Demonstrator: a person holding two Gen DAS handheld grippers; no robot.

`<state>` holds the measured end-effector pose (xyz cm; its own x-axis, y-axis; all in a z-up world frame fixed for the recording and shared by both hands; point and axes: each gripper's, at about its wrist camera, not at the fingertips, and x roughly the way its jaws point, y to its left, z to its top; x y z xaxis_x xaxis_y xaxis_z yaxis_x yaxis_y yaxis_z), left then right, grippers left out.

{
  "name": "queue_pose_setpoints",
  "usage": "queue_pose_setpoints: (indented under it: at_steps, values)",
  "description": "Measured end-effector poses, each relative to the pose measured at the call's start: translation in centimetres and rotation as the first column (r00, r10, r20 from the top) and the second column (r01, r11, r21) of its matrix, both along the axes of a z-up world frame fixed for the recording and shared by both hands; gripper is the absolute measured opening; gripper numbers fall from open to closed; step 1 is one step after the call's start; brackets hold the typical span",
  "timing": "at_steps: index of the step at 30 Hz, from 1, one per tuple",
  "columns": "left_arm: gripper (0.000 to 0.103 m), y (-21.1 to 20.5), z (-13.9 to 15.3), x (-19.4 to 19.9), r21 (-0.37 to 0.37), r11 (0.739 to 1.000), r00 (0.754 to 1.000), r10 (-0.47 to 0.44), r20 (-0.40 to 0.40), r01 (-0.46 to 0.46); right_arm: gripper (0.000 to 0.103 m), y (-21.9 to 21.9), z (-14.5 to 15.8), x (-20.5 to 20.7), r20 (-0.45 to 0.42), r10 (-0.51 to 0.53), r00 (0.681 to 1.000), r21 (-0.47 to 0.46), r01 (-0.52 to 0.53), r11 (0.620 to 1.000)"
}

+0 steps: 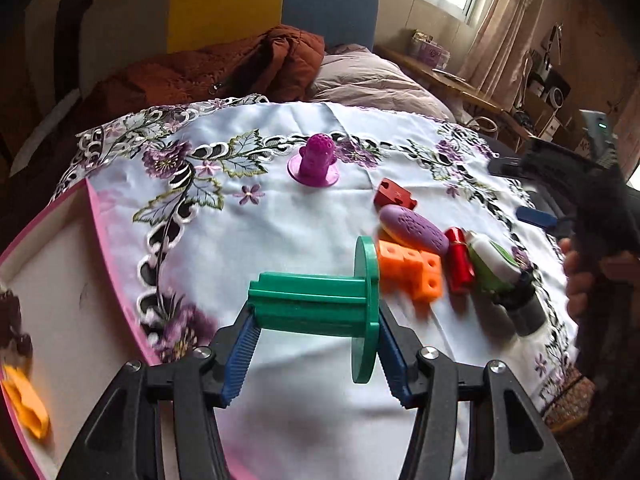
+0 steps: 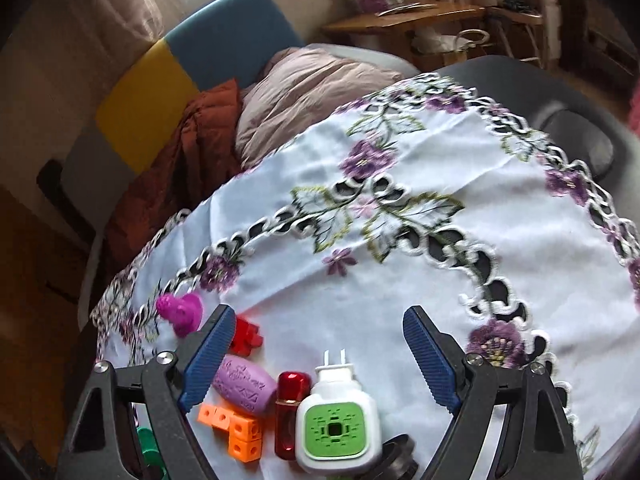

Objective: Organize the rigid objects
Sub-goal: 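Carry the green spool into the tray with the left gripper while the right gripper grasps the purple egg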

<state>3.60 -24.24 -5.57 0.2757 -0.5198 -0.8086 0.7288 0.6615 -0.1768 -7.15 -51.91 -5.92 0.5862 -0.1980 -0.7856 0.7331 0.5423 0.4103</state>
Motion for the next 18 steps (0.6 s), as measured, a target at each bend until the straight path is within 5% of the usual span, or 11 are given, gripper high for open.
queue_pose_setpoints:
  at_steps: [7, 15, 18]
  values:
    - [0.057, 2.8, 1.5, -2.4, -0.031, 0.999, 0.999, -0.007, 0.041, 0.008, 0.074, 4.3, -0.6, 4.0, -0.062, 0.274, 0.960, -0.052, -0.277, 0.959]
    - [0.057, 6.4, 2.7, -3.1, -0.073, 0.997, 0.999, 0.029, 0.043, -0.026, 0.071, 7.7, -2.7, 7.5, -0.214, 0.418, 0.883, -0.115, -0.448, 0.887]
    - [0.057, 7.8, 2.8, -2.8, -0.084, 0.995, 0.998, 0.059, 0.037, -0.055, 0.054, 8.2, -4.1, 8.6, -0.289, 0.443, 0.849, -0.106, -0.488, 0.867]
